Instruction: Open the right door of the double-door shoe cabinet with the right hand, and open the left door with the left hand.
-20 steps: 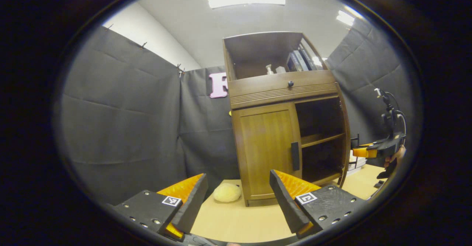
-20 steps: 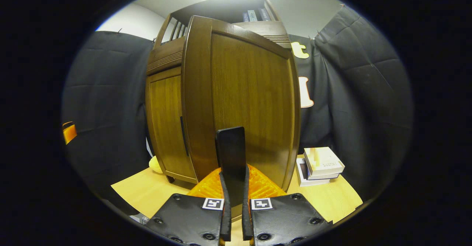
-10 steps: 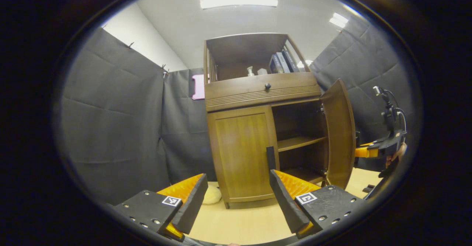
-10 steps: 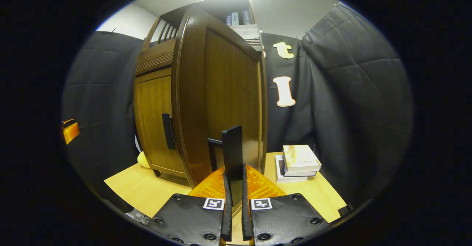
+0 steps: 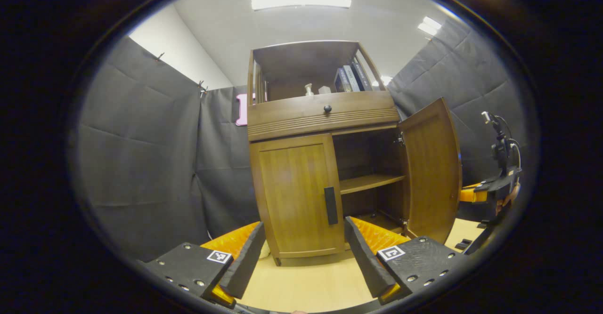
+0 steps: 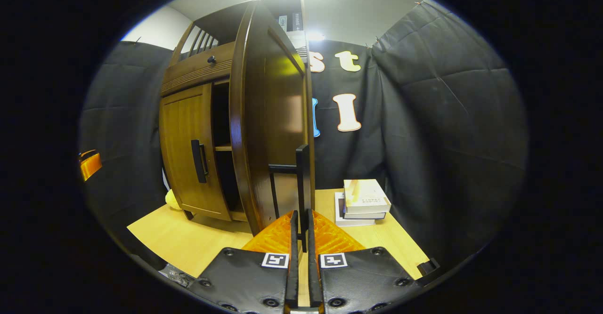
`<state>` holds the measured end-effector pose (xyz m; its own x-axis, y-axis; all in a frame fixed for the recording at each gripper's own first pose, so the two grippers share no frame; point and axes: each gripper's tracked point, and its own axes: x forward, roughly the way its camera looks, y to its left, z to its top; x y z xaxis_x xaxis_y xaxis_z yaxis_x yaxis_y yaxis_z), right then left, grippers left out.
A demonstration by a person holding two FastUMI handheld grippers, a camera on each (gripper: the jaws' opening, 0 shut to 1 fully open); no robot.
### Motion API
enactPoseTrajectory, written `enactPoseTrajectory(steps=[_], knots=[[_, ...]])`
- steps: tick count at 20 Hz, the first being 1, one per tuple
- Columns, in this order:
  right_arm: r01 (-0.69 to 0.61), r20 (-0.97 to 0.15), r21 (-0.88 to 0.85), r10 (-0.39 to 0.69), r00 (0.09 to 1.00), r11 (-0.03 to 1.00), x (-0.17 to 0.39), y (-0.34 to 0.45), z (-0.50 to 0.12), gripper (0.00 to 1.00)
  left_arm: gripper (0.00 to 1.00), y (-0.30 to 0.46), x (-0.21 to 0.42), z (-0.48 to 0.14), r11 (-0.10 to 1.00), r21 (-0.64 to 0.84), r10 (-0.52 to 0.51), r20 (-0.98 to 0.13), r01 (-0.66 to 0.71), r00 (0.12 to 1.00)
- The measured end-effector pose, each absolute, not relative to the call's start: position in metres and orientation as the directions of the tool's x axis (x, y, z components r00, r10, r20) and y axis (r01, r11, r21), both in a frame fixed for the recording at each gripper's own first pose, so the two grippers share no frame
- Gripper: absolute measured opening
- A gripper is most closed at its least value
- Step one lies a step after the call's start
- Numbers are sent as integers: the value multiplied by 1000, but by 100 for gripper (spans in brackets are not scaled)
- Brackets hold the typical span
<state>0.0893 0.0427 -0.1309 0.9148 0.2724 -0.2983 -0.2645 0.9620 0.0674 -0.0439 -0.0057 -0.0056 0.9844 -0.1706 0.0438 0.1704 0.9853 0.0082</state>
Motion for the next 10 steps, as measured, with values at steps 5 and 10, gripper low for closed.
enactPoseTrajectory(steps=[5, 10], knots=[[-202, -298, 36, 204, 933, 979, 94, 9, -130, 10, 100, -7, -41, -6, 982, -3, -187, 45, 187, 981], [-168, -265, 52, 176, 948, 984, 85, -10, -117, 0, 100, -10, -39, -5, 977, 1, -215, 43, 216, 976]])
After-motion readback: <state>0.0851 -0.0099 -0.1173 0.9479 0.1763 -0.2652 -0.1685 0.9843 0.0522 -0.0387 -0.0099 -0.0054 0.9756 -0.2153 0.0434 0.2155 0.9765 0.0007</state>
